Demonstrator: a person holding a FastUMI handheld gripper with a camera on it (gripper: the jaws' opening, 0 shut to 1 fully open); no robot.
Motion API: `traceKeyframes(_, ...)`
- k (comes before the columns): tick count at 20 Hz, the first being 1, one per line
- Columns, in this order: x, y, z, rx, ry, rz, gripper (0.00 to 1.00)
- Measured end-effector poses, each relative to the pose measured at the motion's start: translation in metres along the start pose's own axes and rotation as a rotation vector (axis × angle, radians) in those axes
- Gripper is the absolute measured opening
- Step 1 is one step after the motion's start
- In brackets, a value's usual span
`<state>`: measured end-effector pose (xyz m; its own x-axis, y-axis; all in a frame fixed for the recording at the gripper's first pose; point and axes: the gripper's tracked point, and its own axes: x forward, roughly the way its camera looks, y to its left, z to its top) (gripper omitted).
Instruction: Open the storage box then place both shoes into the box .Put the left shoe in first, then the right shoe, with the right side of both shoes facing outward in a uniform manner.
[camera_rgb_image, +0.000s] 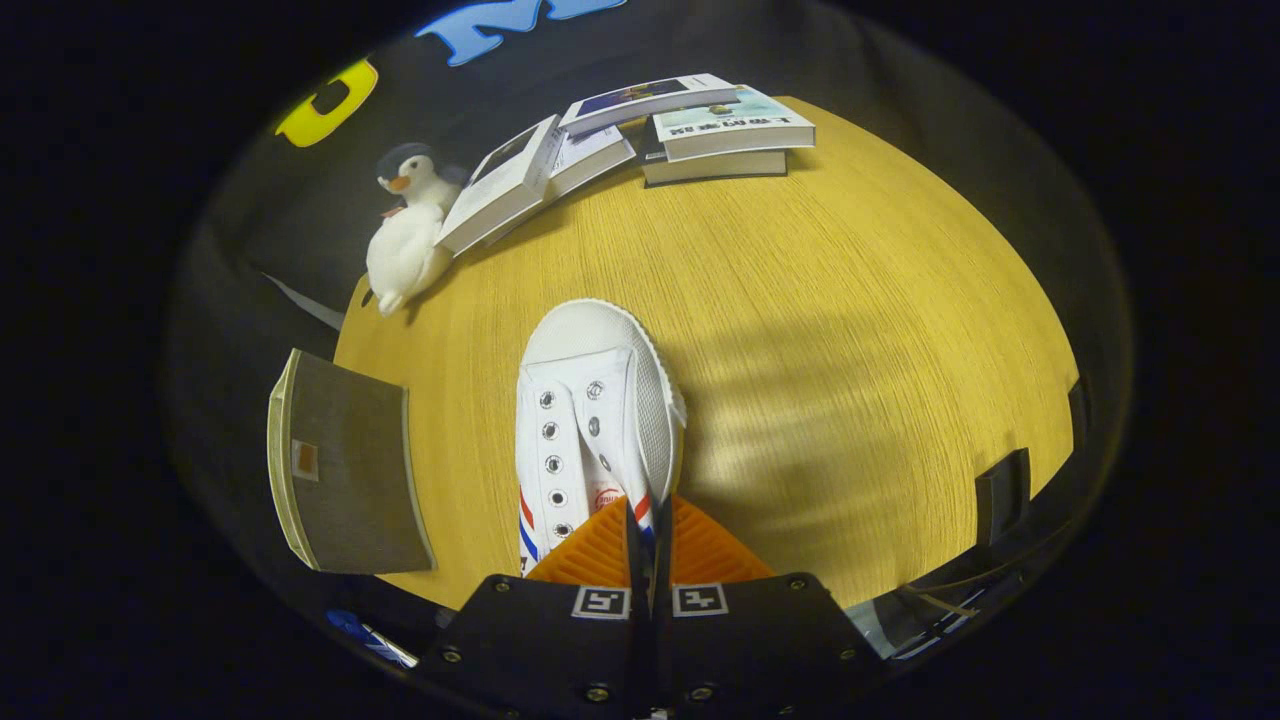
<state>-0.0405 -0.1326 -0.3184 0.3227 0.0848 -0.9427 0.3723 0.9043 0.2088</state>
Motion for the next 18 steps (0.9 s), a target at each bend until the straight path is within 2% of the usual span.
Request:
traceKeyframes(5, -0.021, 0.042, 0.005, 0.002, -0.019, 0.048, 0.01)
traceKeyframes(18, -0.058, 0.153, 0.014, -0.097, -0.064, 0.125, 0.01)
